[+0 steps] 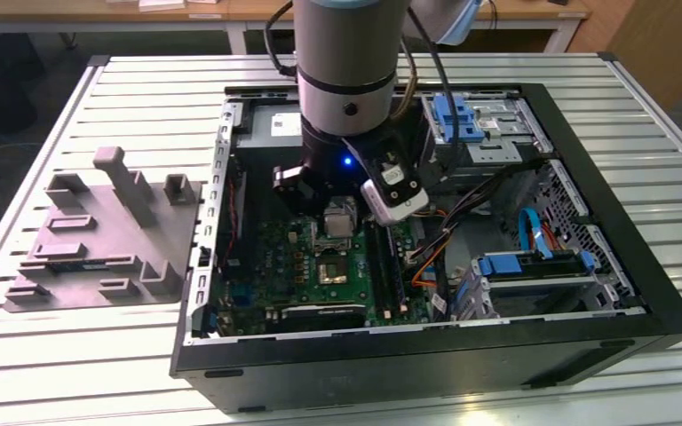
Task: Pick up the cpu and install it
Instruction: 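Place the cpu into insertion slot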
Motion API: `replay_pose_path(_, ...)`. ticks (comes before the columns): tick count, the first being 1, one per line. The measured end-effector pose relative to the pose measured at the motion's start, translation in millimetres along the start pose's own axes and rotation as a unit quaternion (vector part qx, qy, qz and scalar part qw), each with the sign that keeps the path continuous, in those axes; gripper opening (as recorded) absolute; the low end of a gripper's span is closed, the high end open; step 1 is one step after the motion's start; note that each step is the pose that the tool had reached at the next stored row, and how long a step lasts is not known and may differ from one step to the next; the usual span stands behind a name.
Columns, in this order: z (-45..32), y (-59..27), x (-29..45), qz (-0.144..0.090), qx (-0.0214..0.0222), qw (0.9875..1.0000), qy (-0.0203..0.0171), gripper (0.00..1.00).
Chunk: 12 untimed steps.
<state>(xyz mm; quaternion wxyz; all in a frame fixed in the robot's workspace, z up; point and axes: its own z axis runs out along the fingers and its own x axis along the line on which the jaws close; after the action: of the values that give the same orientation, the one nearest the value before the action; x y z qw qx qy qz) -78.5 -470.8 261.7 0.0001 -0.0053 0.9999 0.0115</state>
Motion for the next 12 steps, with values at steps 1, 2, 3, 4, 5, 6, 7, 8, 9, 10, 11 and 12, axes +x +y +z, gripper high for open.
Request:
replay_pose_path(1, 1.7, -0.1, 0.0, 0.000, 0.0003, 1.0000, 0.0000, 0.47)
replay_pose_path(2, 3.2, -0.7, 0.1, 0.000, 0.0006, 1.0000, 0.0000, 0.47)
replay_pose_path(3, 4.8, -1.7, 0.1, 0.000, 0.0007, 1.0000, 0.0000, 0.47)
replay_pose_path(4, 6.4, -2.8, 0.1, 0.001, 0.0009, 1.0000, 0.0000, 0.47)
replay_pose_path(5, 8.0, -3.8, 0.2, 0.001, 0.0012, 1.0000, 0.0000, 0.47)
replay_pose_path(6, 9.9, -4.5, 0.3, 0.002, 0.0013, 1.0000, -0.0001, 0.47)
replay_pose_path(7, 11.7, -4.7, 0.6, 0.004, 0.0014, 1.0000, -0.0001, 0.47)
replay_pose_path(8, 13.5, -4.8, 0.6, 0.010, 0.0016, 1.0000, -0.0002, 0.47)
replay_pose_path(9, 15.2, -4.7, 0.6, 0.018, 0.0019, 0.9998, -0.0004, 0.47)
replay_pose_path(10, 17.1, -4.6, 0.6, 0.025, 0.0021, 0.9997, -0.0006, 0.47)
replay_pose_path(11, 18.9, -4.6, 0.7, 0.031, 0.0023, 0.9995, -0.0006, 0.47)
replay_pose_path(12, 20.8, -4.7, 1.3, 0.032, 0.0023, 0.9995, -0.0007, 0.47)
